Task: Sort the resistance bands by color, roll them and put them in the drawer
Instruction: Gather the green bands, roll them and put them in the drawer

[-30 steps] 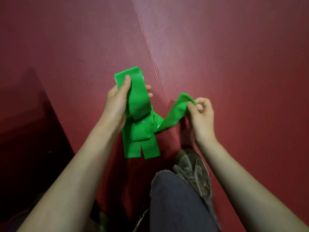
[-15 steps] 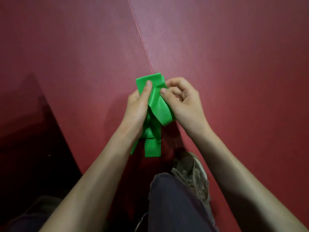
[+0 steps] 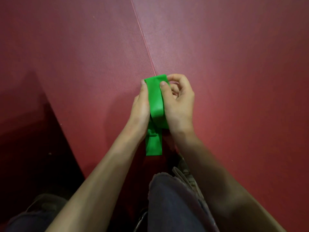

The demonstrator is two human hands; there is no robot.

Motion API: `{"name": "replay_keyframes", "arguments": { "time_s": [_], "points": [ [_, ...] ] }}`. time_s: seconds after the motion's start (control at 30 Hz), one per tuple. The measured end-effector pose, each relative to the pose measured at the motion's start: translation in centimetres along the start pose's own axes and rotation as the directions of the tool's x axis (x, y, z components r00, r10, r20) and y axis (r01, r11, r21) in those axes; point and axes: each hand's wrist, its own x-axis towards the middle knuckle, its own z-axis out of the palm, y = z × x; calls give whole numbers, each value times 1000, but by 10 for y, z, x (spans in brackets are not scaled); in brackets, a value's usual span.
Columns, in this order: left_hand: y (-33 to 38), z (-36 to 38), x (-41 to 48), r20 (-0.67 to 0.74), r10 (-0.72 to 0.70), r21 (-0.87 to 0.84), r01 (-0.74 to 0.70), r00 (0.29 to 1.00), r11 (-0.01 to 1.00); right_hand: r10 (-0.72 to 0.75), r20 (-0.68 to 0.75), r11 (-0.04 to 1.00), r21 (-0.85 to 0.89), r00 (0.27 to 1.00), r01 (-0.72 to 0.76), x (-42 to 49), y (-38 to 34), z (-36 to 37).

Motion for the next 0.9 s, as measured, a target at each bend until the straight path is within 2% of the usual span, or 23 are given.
{"name": "replay_keyframes", "arguments": {
  "time_s": [0.23,0.33,0.4,0.5,0.57,0.6,0.63,0.7,0.77,0.8,0.9],
  "points": [
    [2,2,-8,68,95,-31,-93,993,995,-66,-2,991,-118,998,65,-3,-10,-3],
    [15,7,-25,211,107,-163,-73,972,984,-96,-13,984,-153,995,93,-7,-28,-6],
    [25,7,-38,232,158,-119,-133,960,984,-89,-2,984,-157,996,87,-11,-44,-10],
    [39,-2,-57,166,257,-36,-255,952,966,45,141,995,-89,989,-33,-18,-81,-14],
    [47,-7,-72,148,289,-31,-287,946,957,178,307,984,-86,935,-159,-23,-107,-20],
    [53,-9,-82,147,305,-40,-303,941,952,208,386,977,-124,899,-173,-28,-122,-26],
    [59,-10,-93,153,319,-53,-314,935,948,207,456,975,-170,865,-144,-33,-136,-31],
    [71,-12,-116,163,333,-79,-324,929,943,133,571,947,-314,810,65,-43,-165,-44],
    [81,-13,-137,162,357,-81,-348,920,934,96,674,827,-464,733,318,-53,-193,-58],
    [86,-14,-148,174,375,-80,-366,911,927,97,701,771,-502,707,392,-58,-207,-65],
    [105,-13,-184,229,408,-118,-391,884,913,76,688,716,-541,722,440,-81,-242,-82]
  ]
}}
